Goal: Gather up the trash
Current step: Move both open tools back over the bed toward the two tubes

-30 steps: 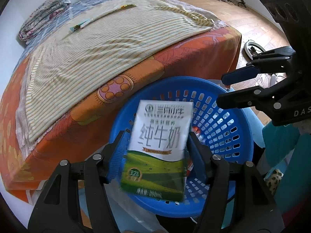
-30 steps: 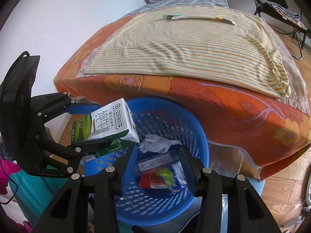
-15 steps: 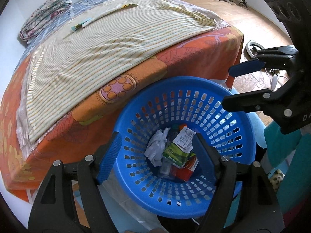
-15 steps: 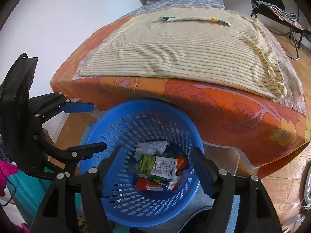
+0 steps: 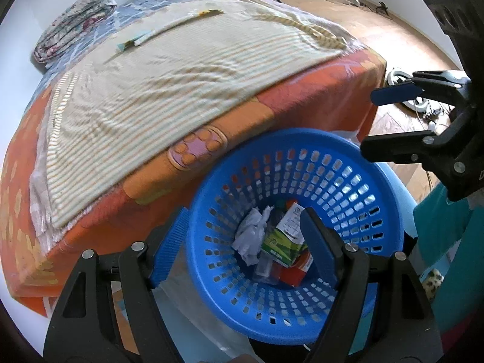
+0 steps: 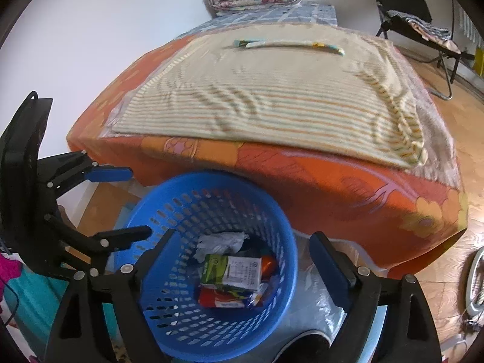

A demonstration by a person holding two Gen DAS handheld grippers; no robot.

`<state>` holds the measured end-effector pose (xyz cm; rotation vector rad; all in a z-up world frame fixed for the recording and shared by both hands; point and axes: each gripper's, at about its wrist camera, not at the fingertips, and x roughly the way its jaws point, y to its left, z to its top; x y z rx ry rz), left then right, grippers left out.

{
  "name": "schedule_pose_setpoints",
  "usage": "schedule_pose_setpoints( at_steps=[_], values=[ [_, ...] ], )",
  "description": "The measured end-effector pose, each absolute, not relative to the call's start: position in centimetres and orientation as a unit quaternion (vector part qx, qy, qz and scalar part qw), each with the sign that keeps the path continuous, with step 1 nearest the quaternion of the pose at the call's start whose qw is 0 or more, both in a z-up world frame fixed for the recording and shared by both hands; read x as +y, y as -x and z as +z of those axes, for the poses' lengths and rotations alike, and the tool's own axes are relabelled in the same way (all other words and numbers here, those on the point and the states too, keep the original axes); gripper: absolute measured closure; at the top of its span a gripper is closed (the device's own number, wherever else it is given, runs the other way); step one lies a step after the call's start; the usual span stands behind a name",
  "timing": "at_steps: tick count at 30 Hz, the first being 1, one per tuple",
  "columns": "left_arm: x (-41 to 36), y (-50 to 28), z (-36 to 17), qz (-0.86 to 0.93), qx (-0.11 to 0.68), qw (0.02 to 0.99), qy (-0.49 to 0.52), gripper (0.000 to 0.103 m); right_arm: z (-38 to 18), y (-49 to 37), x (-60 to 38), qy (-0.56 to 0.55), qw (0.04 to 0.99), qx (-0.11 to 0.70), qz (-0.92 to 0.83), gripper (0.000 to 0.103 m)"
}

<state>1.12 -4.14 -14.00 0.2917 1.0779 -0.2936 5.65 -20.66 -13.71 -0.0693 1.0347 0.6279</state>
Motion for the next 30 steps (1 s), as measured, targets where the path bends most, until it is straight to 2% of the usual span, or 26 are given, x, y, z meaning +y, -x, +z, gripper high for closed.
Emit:
schedule_pose_setpoints(
  at_steps=[6,17,30],
  values=[
    [-2.5,-3.2,-12.5,-0.124,0.496,0.85,-0.122,0.025,-12.4,-7.0,-21.3,0.022,0.836,0.467,0.288,0.01],
    [0.8,-8.6,-9.4,-0.099,0.473,0.871,-0.086,0.025,-10.1,-11.6,-21.7,0.002,0.849,0.439,0.293,0.01],
    [3.7,-16.0,-7.3,-0.076,0.455,0.881,-0.102,0.025,-7.2,-22.2,-19.3,0.044,0.852,0.422,0.307,0.011]
  ],
)
